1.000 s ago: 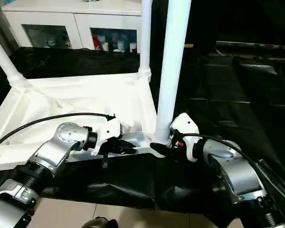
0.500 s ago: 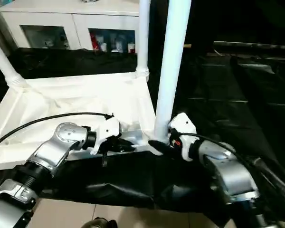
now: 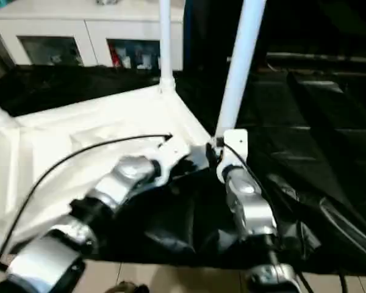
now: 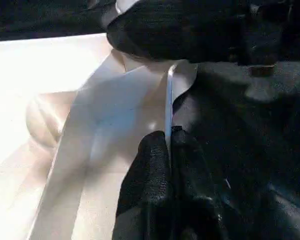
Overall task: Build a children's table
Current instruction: Rotate leg to tighten
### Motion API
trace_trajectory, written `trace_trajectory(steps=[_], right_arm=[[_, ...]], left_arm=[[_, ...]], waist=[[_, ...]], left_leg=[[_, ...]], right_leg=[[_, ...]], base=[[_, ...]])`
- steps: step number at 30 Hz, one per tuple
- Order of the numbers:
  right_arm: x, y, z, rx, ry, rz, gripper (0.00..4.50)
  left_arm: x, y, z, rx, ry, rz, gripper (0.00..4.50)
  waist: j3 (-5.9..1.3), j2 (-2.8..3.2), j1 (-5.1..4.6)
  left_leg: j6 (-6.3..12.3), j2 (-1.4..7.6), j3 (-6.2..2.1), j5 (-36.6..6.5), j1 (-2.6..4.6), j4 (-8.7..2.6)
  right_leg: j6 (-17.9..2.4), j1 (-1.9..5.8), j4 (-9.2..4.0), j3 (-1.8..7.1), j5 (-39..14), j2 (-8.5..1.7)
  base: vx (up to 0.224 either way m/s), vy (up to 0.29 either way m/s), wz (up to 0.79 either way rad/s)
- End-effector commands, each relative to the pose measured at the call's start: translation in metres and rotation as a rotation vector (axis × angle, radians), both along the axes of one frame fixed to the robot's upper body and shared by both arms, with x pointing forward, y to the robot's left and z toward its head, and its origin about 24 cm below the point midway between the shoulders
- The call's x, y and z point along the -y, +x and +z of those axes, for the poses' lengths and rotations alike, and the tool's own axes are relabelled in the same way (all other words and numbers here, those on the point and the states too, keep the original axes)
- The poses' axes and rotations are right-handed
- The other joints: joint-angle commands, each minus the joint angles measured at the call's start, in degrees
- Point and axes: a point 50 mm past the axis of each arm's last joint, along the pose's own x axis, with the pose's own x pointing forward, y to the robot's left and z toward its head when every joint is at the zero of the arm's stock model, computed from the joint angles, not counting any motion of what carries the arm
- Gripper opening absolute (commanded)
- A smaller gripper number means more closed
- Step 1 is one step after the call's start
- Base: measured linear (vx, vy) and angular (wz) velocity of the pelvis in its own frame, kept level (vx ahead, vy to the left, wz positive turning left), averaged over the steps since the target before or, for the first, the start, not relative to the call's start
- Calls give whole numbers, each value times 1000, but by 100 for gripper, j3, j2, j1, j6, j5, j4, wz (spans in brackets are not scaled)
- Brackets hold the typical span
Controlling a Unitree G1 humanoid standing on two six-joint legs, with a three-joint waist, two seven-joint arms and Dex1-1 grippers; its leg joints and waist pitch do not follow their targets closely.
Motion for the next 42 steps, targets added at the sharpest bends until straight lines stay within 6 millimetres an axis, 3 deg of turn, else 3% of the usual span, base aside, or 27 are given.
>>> trace_trajectory(steps=[1,5,6,9,11,13,19,24,31,34,42], right_arm=[[-14,-5,-13,-46,55,33,275],[-13,-3,-6,1,83,57,275],[-12,-3,-4,15,92,65,330],[-9,-1,2,53,78,95,344],[-7,0,5,71,54,109,367],[-5,0,9,99,5,146,378],[8,-20,19,88,-131,467,388],[26,-42,18,16,-235,664,388],[42,-60,24,-66,-244,795,388],[43,-63,24,-85,-243,822,388],[42,-65,31,-86,-221,864,388]], left_arm=[[-8,11,7,62,-15,123,0],[-12,11,10,81,-13,77,0],[-13,11,10,85,-13,65,0],[-16,10,12,97,-16,18,0],[-16,9,12,100,-25,-10,0],[-16,6,14,103,-43,-55,0],[-29,2,16,114,-38,-156,0],[-42,-3,18,102,-29,-249,0],[-56,-21,21,47,-2,-459,0],[-60,-23,20,33,13,-483,0],[-62,-27,20,15,18,-507,0]], waist=[[-389,-45,-11],[-376,-64,-8],[-379,-63,-7],[-384,-63,-14],[-390,-76,-45],[-398,-78,-36],[-386,-85,19],[-358,-89,65],[-366,-76,88],[-357,-61,130],[-359,-80,151]], left_leg=[[-120,491,-349,-1869,225,-437],[-72,499,-358,-1937,214,-450],[-64,502,-356,-1917,218,-454],[15,499,-350,-1848,200,-445],[60,486,-360,-1678,143,-446],[118,487,-335,-1568,173,-426],[380,503,-330,-1384,155,-400],[269,534,-338,-1689,180,-420],[190,562,-346,-1762,195,-436],[112,564,-331,-1823,217,-436],[51,554,-340,-1824,210,-433]], right_leg=[[-997,141,-537,359,-1356,-531],[-923,150,-550,367,-1508,-546],[-921,145,-547,367,-1481,-541],[-959,154,-530,372,-1343,-552],[-966,195,-503,356,-1220,-541],[-1033,171,-497,365,-1083,-538],[-1060,203,-468,368,-881,-524],[-1007,188,-525,377,-1403,-542],[-1085,154,-504,391,-1441,-550],[-1117,123,-505,396,-1439,-546],[-1038,132,-517,397,-1593,-566]], base=[[0,0,0],[0,0,0],[0,0,0],[0,0,0],[0,0,0],[0,0,0],[0,0,0],[0,0,0],[0,0,0],[0,0,0],[0,0,0]])
